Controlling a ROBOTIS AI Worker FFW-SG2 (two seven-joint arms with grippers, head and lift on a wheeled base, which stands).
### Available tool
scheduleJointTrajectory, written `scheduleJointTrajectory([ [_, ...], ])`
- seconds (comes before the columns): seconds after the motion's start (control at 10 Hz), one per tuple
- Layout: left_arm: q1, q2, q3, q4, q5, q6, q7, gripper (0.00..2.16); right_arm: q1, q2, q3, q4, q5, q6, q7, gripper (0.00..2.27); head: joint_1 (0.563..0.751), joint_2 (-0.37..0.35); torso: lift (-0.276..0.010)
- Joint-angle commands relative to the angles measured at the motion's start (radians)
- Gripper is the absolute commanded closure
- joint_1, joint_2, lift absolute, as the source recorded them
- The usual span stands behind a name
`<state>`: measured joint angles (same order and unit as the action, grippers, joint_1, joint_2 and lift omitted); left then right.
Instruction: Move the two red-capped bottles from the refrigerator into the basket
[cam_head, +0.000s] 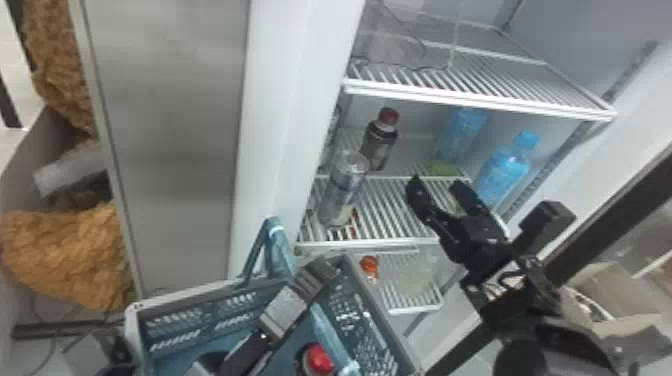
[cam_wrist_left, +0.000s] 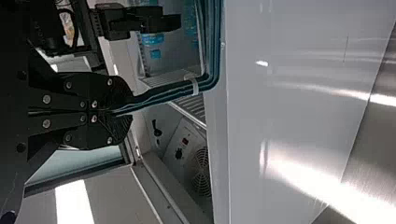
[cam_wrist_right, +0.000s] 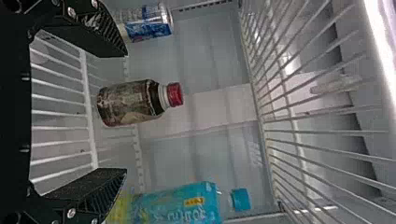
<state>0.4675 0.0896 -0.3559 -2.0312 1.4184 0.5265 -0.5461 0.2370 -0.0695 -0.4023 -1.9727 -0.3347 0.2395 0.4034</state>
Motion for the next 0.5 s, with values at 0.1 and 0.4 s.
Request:
scheduleJointTrajectory([
  [0.1, -0.011, 0.004, -0.009, 0.008, 0.007, -0.009, 0.0, 1.2, -0.075, -0.001, 0.025, 0.082, 0.038, -0.002, -0.021, 0.13, 0.695, -0.35, 0.0],
  [0.4, -0.011, 0.007, -0.011, 0.008, 0.009, -0.009, 0.0, 1.2, -0.19, -0.009, 0.065, 0.195, 0.072, -0.019, -0.037, 0.1, 0.694, -0.35, 0.0],
])
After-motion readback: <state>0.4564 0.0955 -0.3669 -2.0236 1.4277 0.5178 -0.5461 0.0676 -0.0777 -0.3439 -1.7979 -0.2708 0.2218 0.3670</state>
